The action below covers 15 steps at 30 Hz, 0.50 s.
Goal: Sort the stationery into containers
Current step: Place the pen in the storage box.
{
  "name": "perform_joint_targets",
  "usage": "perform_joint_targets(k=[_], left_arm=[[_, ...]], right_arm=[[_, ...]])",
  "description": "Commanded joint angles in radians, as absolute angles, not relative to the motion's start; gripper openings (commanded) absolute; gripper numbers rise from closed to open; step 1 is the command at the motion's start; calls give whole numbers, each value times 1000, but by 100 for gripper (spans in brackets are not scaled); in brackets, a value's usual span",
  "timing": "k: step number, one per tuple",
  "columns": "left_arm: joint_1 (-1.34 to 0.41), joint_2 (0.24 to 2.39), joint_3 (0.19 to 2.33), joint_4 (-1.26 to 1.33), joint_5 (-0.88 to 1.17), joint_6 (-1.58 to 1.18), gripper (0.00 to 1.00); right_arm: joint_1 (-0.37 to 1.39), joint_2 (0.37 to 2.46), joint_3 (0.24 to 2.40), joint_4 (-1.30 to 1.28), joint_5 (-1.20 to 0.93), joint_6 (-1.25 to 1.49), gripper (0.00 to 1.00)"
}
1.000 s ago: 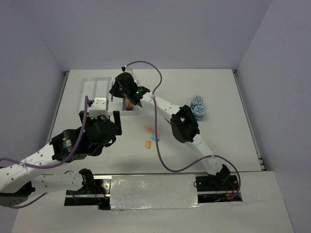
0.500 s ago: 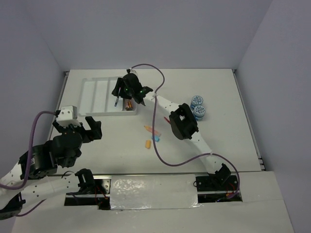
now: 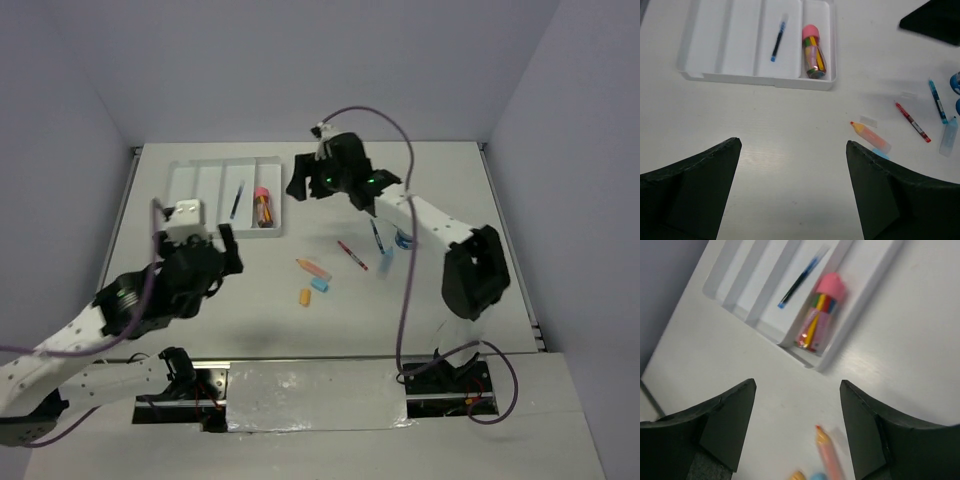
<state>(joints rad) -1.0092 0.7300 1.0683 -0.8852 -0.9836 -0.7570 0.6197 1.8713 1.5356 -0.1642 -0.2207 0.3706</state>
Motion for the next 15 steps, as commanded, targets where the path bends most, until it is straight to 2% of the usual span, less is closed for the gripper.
perform_joint_targets(k=[1, 2, 4, 8, 11, 15], left_arm=[[-907, 980, 1121, -695, -743, -748, 99], [-866, 1087, 1133, -576, -627, -753, 99], [-845, 1170, 1160, -482, -582, -732, 99], [-729, 1356, 1331, -517, -404, -769, 98], [-718, 1338, 1345, -619, -445, -733, 98], [-704, 1165, 1235, -705, -500, -701, 99]], right_arm=[[568, 1721, 1509, -294, -233, 48, 76], [551, 1717, 1509, -386, -210, 40, 76], [508, 1715, 1488, -435, -212, 44, 74], [503, 1668, 1326, -456, -167, 78, 68], [512, 1589, 1223, -419, -147, 57, 65], [511, 1548, 1171, -463, -78, 11, 64]])
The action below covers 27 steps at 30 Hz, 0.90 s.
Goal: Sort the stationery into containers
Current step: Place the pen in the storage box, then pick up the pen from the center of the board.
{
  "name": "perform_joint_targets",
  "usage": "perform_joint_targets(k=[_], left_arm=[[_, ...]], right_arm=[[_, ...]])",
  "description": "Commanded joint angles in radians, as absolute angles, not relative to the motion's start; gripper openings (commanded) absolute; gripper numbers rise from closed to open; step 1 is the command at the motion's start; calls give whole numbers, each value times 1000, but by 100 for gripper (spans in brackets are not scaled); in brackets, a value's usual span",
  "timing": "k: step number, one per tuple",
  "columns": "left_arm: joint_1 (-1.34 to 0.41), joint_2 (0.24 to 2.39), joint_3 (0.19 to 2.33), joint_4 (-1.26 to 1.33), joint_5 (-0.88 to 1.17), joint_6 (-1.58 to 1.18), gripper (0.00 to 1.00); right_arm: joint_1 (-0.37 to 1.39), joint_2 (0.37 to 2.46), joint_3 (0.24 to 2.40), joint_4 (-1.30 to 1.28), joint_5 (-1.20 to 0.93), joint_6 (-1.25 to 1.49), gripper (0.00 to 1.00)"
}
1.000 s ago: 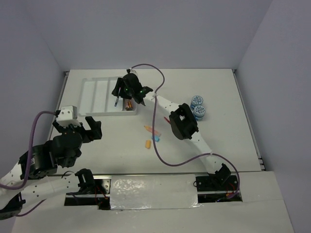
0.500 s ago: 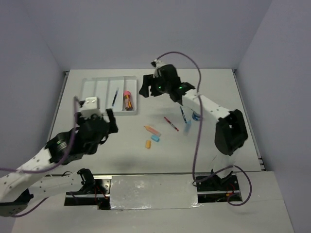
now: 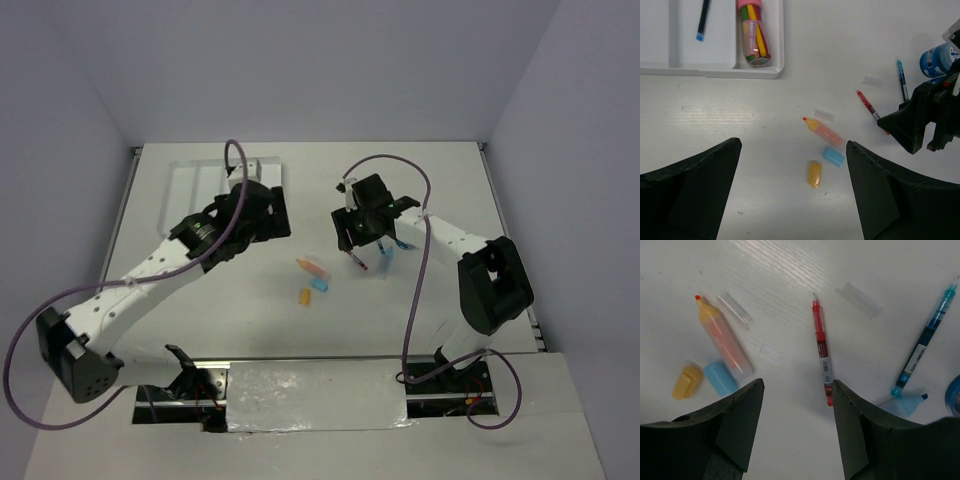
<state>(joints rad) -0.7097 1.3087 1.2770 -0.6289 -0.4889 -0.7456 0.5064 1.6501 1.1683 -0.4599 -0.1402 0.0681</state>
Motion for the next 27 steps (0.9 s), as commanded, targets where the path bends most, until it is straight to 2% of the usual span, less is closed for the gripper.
perform_joint_targets(k=[1, 6, 10, 15, 27], left_arm=[[-700, 1131, 1218, -728, -500, -696, 99], [-695, 936, 1134, -778, -470, -563, 99], [-695, 856, 1027, -686, -456, -497, 99], [-680, 838, 966, -676, -443, -512, 99], [-680, 844, 927, -661, -387, -491, 99]], right_arm=[[512, 1552, 1163, -469, -71, 0, 64], [512, 1618, 1126, -471, -2, -54, 62], [520, 1701, 1199, -506, -6, -72, 59], [554, 1781, 1275, -571, -2, -121, 54], [555, 1908, 1284, -542, -2, -132, 50]])
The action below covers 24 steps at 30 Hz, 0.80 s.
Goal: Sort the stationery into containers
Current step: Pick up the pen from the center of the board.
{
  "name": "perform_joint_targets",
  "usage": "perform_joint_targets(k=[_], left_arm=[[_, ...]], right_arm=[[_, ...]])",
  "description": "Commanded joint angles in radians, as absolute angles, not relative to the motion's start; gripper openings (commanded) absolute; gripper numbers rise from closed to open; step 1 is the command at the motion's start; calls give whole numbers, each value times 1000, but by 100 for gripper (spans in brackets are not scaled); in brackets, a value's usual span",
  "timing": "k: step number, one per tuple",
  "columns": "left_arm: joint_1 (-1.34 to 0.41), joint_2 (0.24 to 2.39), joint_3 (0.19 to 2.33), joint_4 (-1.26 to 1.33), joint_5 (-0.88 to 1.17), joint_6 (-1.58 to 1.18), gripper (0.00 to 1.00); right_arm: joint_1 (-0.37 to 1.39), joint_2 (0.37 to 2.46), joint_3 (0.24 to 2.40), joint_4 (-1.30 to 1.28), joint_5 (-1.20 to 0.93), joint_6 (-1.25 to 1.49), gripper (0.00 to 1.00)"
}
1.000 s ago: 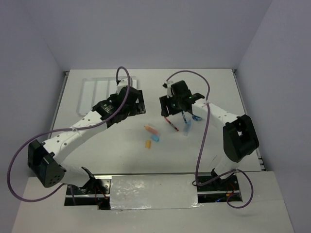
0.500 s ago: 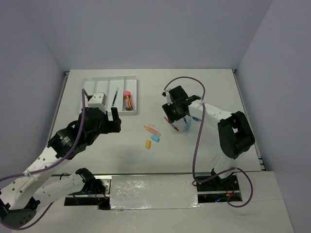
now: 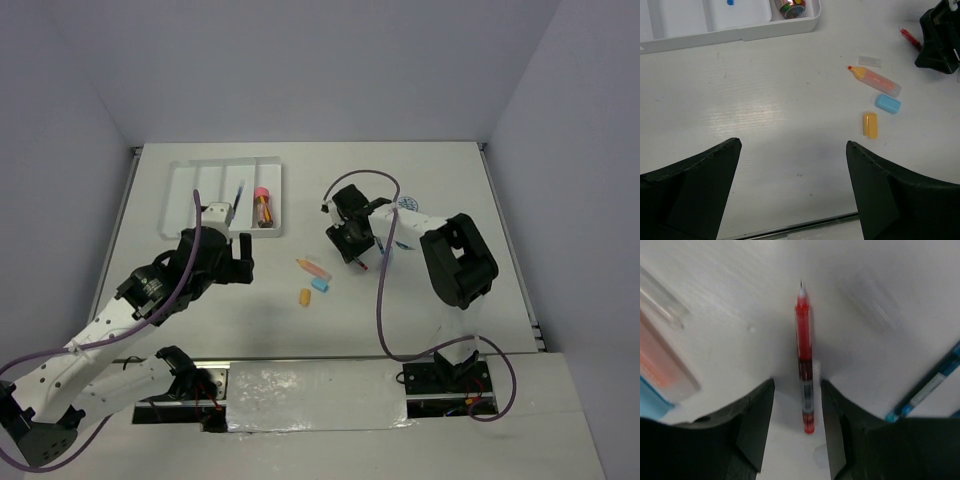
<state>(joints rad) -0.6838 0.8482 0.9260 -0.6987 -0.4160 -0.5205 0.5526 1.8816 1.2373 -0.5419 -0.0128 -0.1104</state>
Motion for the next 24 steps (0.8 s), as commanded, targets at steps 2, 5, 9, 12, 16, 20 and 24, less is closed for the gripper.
perform_joint_targets(k=[2, 5, 9, 12, 16, 20, 24], left_arm=[[-681, 841, 925, -660, -377, -489, 99], [-680, 836, 922, -655, -368, -486, 99], [-680, 831, 925, -657, -380, -488, 99], [-680, 833, 934, -650, -382, -482, 99], [-680, 888, 978, -626, -341, -465, 99], [-680, 1087, 1126, -656, -272, -391, 99], [-680, 1310, 1326, -673, -140, -195, 99]], right_arm=[[554, 1924, 1284, -535, -2, -133, 48], [555, 1927, 1282, -540, -56, -135, 29], [554, 1888, 1243, -514, -123, -130, 2], [555, 1827, 1220, -496, -101, -112, 0], [551, 1682, 1209, -471, -49, -63, 0], [503, 1462, 1114, -410, -9, 49, 0], [402, 1251, 1008, -391, 41, 208, 0]])
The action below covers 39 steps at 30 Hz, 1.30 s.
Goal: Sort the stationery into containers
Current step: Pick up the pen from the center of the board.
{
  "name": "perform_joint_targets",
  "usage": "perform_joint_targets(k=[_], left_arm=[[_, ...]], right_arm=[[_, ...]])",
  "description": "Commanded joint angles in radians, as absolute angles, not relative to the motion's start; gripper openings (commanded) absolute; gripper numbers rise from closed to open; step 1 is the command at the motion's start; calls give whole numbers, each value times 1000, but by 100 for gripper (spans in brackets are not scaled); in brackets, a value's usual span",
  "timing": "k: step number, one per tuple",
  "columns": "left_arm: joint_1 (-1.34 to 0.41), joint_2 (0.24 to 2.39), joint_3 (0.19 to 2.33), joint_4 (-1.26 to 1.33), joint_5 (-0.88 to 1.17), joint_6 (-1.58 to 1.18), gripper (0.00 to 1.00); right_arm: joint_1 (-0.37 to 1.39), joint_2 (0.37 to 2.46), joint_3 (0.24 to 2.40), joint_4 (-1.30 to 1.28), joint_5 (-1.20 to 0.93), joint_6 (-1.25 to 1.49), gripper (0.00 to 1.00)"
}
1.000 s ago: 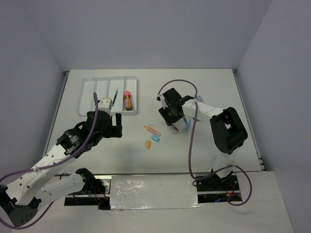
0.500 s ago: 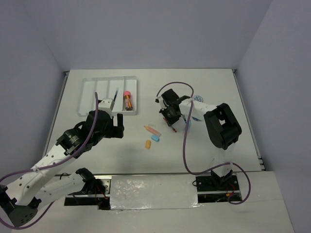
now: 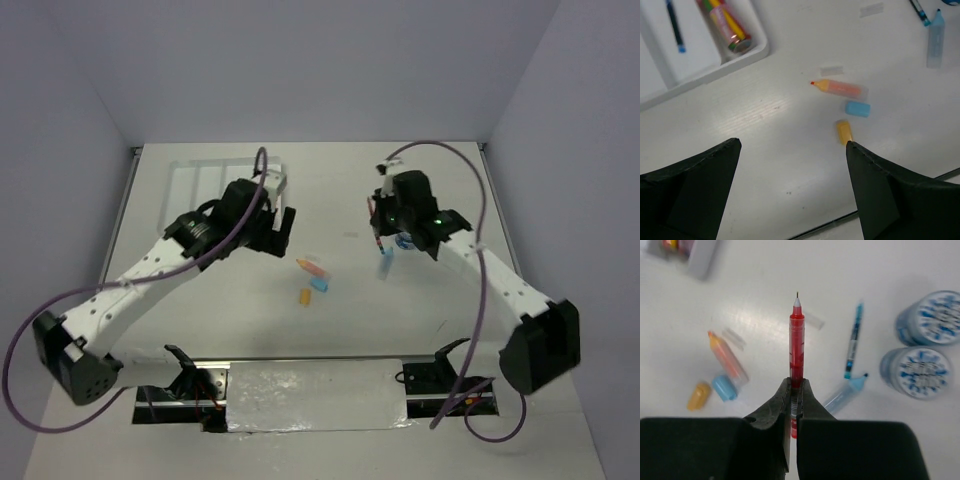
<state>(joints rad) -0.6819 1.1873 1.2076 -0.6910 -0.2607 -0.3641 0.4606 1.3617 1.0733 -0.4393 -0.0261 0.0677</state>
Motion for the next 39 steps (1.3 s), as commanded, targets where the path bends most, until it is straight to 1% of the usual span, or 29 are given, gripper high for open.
perform_joint_targets(k=[1, 2, 3, 5, 6, 7, 8, 10, 11, 13, 17, 21, 22, 24, 25, 28, 30, 36, 39], left_arm=[[-680, 1357, 1359, -667, -109, -164, 99], [-681, 1437, 1403, -649, -36, -88, 99], [-681, 1471, 1419, -591, -20, -53, 99], [-680, 1555, 1433, -504, 17, 73, 99], [-680, 1580, 1433, -427, 53, 122, 99], [-686, 1644, 1445, -419, 98, 170, 99], [-689, 1682, 1498, -420, 188, 245, 99], [-699, 1761, 1575, -460, 247, 313, 99], [-704, 1838, 1659, -477, 283, 372, 99], [-709, 1935, 1745, -466, 282, 423, 99], [-709, 2058, 1822, -459, 336, 508, 99], [-707, 2175, 1934, -515, 318, 571, 95], [-706, 2218, 1977, -521, 307, 581, 93], [-706, 2261, 2023, -549, 292, 597, 91], [-703, 2302, 2075, -569, 293, 612, 88], [-696, 2380, 2164, -643, 328, 643, 83], [-695, 2420, 2195, -667, 331, 661, 79], [-683, 2467, 2220, -699, 357, 680, 72], [-680, 2476, 2215, -707, 377, 681, 71]], right_arm=[[390, 1180, 987, -394, 61, 259, 0], [377, 1146, 950, -408, 113, 287, 0], [353, 1076, 933, -411, 130, 334, 0], [339, 1002, 864, -400, 123, 363, 0], [334, 929, 845, -397, 115, 385, 0], [327, 895, 813, -397, 104, 394, 0], [325, 856, 798, -400, 80, 400, 0], [325, 749, 766, -408, 49, 408, 0], [327, 715, 762, -431, 38, 410, 0], [325, 632, 756, -469, -1, 403, 0], [325, 525, 779, -569, -44, 364, 0], [331, 465, 767, -592, -43, 362, 0], [331, 462, 761, -572, -79, 361, 0], [330, 463, 750, -557, -115, 362, 0], [331, 466, 743, -551, -141, 362, 0], [333, 463, 739, -546, -155, 362, 0], [334, 454, 747, -548, -150, 359, 0], [342, 460, 767, -549, -163, 348, 0], [344, 463, 773, -549, -167, 347, 0]])
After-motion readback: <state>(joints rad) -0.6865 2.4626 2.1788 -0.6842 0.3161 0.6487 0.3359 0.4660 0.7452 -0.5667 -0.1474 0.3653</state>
